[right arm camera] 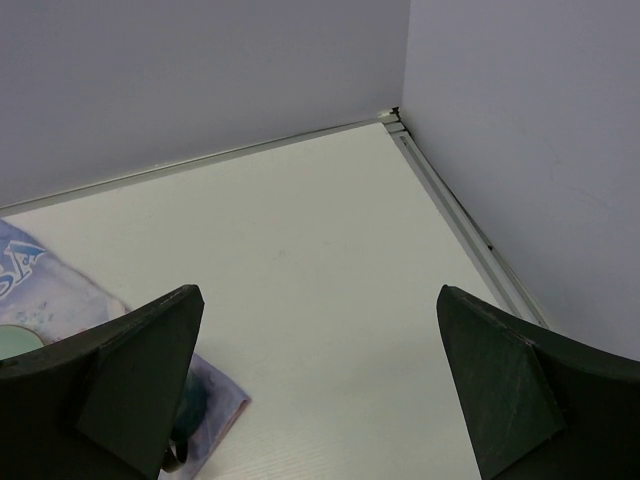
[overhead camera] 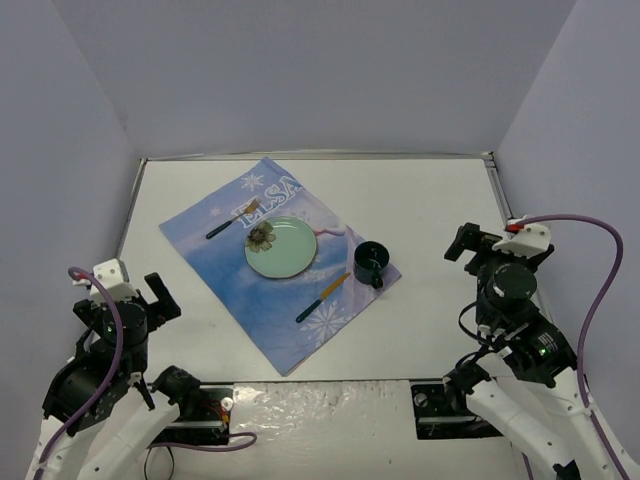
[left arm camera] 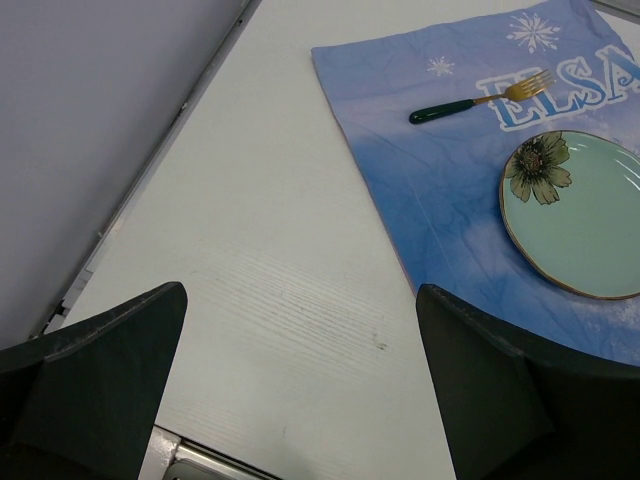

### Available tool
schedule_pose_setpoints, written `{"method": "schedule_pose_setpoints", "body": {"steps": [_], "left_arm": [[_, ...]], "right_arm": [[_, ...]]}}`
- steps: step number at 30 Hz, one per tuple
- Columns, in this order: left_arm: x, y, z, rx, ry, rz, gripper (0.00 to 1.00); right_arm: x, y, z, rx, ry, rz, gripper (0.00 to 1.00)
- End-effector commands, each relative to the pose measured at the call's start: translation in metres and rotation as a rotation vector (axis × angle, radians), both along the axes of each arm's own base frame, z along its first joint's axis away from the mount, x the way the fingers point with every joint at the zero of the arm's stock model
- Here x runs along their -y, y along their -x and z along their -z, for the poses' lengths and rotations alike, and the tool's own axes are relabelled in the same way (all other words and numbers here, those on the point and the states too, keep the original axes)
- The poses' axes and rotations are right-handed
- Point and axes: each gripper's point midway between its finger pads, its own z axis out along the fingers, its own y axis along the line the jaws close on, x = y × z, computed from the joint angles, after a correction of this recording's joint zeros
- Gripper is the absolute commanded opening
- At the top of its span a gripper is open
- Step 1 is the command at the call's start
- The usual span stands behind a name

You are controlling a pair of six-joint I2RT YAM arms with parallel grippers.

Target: Set the dinner table for one person

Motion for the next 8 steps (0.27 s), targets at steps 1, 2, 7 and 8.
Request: {"method": "schedule_pose_setpoints", "body": {"steps": [1, 2, 7, 8], "left_arm": [[-0.0029, -0.0063, -0.0091, 0.037, 0.007, -0.041, 0.97], [-0.0033, -0.0065, -0.0084, 0.035, 0.004, -0.044, 0.97], [-0.0010, -0.0089, -0.0071, 0.027, 0.004, -0.037, 0.97], [-0.0007, -0.0093, -0.0067, 0.023, 0.002, -0.037, 0.97]], "right_arm": [[0.0029, -0.0040, -0.0109, 0.055, -0.039, 0.036, 1.00], [0.0025, -0.0040, -0.0106, 0.056, -0.040, 0.033, 1.00], [-0.0004, -0.0062, -0.0077, 0.050, -0.038, 0.021, 1.00], [-0.0011, -0.0065, -0.0076, 0.050, -0.038, 0.018, 1.00]]}}
